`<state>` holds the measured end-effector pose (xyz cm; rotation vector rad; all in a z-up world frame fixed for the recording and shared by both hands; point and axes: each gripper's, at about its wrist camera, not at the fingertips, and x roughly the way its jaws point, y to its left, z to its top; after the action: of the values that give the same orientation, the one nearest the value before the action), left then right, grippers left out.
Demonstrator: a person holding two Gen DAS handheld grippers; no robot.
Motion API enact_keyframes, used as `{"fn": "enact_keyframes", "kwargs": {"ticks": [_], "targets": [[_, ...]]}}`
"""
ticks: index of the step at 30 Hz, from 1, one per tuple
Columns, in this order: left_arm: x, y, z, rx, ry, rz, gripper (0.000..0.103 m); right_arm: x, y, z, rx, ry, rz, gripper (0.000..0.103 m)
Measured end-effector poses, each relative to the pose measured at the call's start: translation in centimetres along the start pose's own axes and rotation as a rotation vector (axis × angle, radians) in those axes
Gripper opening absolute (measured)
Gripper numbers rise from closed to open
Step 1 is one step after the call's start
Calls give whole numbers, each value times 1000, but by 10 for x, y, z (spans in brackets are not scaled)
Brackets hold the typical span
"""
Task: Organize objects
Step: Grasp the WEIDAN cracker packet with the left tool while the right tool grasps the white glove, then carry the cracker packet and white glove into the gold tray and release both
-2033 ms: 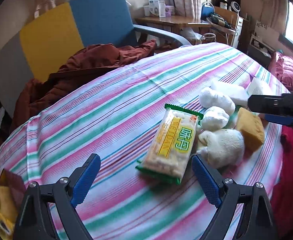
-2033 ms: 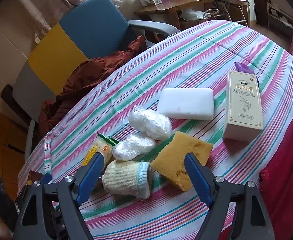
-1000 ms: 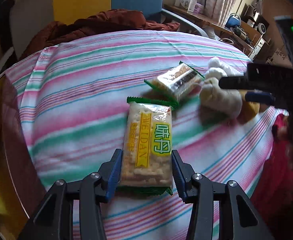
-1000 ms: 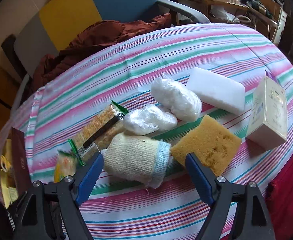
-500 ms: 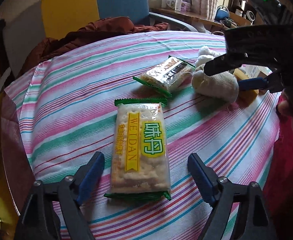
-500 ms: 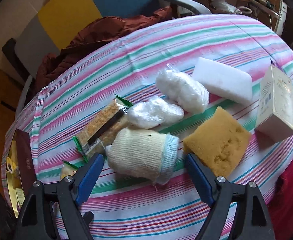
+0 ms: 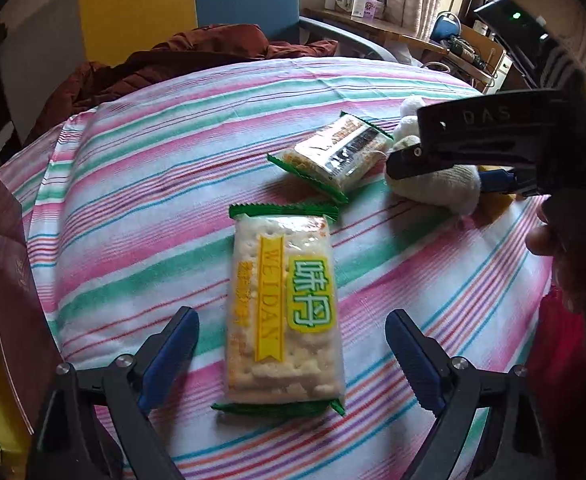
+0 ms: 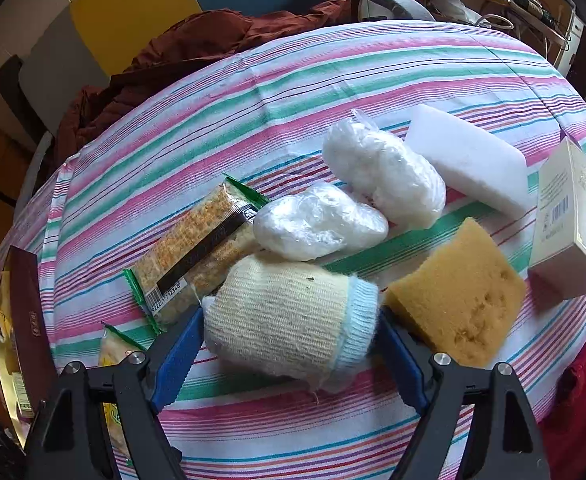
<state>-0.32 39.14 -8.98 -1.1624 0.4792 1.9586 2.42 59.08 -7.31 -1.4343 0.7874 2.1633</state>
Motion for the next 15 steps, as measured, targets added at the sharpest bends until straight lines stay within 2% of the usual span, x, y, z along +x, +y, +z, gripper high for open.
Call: {"fn": "enact_keyframes", "kwargs": {"ticks": [2,5,11,15], "targets": [[1,3,2,-1,-4,27,94,0,0,0,-3,-2,2,86],[-2,4,-2,14,-20,65,85,1,3,-2,-34,-7,-2,81],[-12,8,-8,8,-50,78,50,-2,10,-4,-85,-7,15,73],[-19,15,-14,-27,-53,64,48,-4,22,-10,-133,6,62,73]]}}
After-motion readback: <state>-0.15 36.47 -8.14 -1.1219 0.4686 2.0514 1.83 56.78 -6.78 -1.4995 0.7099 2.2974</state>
